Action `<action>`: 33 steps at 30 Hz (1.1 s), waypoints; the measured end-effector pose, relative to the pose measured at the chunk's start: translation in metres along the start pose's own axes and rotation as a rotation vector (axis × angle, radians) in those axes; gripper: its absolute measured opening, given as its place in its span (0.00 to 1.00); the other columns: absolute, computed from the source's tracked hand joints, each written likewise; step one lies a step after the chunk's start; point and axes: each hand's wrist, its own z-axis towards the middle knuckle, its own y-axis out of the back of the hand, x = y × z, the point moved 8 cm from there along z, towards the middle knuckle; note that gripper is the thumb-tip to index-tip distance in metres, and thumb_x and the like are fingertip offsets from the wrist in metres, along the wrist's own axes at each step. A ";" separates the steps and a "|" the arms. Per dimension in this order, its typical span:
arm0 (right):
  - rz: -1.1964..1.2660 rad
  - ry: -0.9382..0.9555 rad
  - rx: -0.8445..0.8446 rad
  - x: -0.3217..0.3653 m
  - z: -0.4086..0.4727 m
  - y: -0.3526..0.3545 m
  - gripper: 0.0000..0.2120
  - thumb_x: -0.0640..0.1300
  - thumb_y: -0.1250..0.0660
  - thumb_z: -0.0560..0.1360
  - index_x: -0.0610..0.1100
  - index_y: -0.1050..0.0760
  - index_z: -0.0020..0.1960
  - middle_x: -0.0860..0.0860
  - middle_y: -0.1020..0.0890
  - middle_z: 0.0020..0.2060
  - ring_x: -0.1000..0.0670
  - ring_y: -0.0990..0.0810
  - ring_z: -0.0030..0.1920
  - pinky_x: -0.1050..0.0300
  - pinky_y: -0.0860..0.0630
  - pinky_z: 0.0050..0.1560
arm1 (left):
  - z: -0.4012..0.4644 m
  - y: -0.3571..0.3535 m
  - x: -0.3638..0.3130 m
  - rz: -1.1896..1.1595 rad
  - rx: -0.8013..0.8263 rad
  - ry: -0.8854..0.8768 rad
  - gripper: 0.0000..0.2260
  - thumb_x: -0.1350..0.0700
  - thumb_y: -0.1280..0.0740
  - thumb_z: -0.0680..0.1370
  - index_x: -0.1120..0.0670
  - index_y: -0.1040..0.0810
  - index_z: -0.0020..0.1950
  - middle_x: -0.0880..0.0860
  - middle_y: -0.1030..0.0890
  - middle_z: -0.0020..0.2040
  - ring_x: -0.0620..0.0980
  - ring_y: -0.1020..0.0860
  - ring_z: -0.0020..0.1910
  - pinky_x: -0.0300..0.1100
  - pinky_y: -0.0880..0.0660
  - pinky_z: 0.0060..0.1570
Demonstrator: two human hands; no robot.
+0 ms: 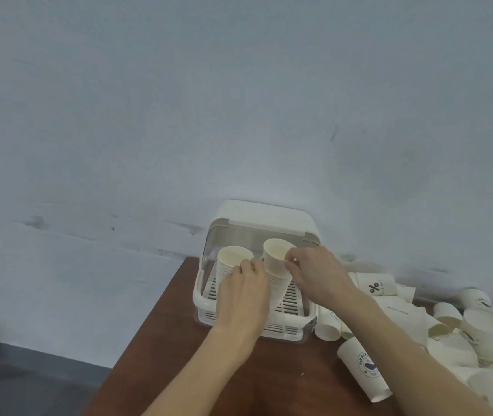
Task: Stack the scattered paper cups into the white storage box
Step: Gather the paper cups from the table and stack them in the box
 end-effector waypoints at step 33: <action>0.139 -0.254 -0.233 0.017 -0.009 -0.083 0.21 0.48 0.33 0.72 0.50 0.41 0.58 0.48 0.23 0.46 0.43 0.23 0.48 0.50 0.27 0.42 | 0.024 -0.050 0.078 -0.388 0.018 0.228 0.19 0.50 0.32 0.77 0.51 0.36 0.63 0.55 0.25 0.56 0.56 0.24 0.53 0.42 0.33 0.41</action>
